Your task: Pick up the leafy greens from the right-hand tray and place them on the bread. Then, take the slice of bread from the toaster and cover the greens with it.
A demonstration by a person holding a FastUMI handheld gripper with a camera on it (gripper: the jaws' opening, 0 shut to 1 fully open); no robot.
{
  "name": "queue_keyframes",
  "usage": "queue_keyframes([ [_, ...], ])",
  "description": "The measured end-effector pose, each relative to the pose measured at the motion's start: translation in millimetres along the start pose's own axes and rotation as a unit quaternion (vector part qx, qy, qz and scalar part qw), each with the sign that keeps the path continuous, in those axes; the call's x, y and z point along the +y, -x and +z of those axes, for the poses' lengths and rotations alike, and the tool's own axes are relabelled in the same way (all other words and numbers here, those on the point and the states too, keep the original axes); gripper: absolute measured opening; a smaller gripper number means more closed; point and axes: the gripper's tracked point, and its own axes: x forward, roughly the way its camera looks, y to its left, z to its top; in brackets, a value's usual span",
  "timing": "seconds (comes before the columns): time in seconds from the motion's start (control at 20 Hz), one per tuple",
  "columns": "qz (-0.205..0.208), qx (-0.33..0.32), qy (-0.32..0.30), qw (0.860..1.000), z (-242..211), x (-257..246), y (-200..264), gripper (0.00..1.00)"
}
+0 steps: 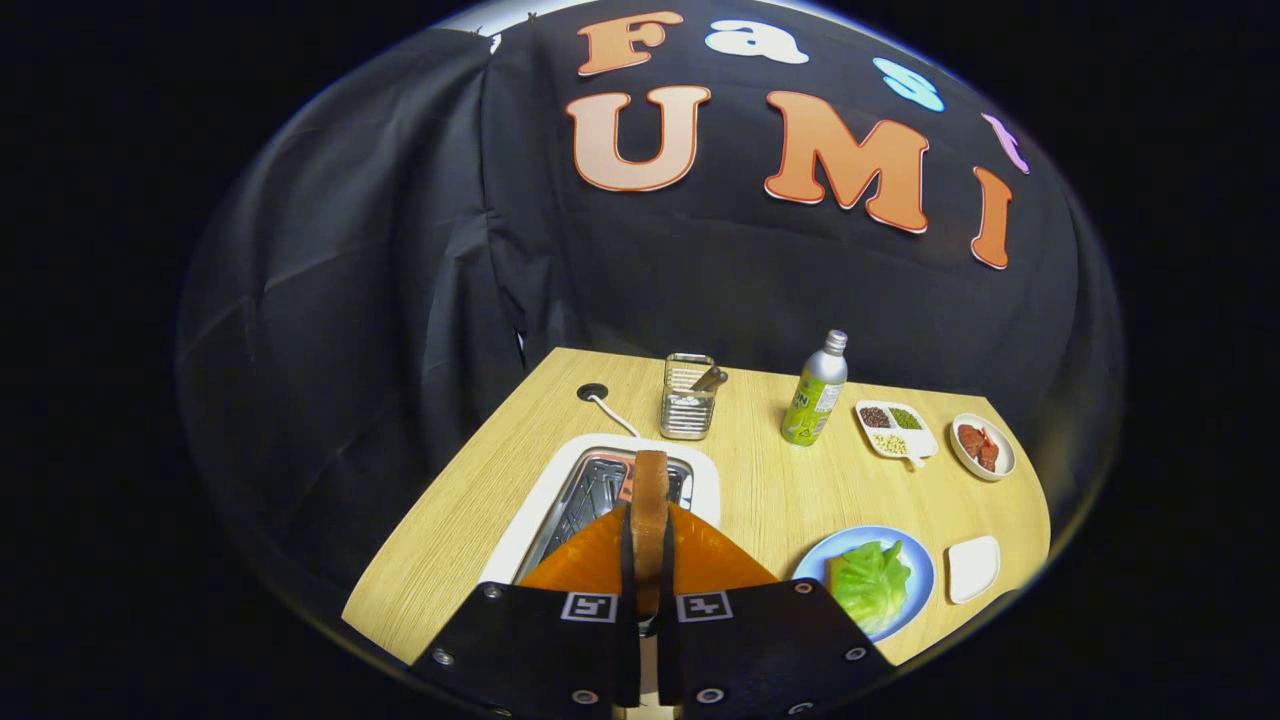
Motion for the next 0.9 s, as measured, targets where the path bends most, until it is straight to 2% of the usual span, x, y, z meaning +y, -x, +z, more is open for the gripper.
queue_keyframes([
  [0.65, 0.003, -0.047, -0.028, 0.998, 46, -19, 41, 0.07],
  [0.9, -0.011, -0.06, -0.048, 0.997, 53, -47, 51, 0.07],
])
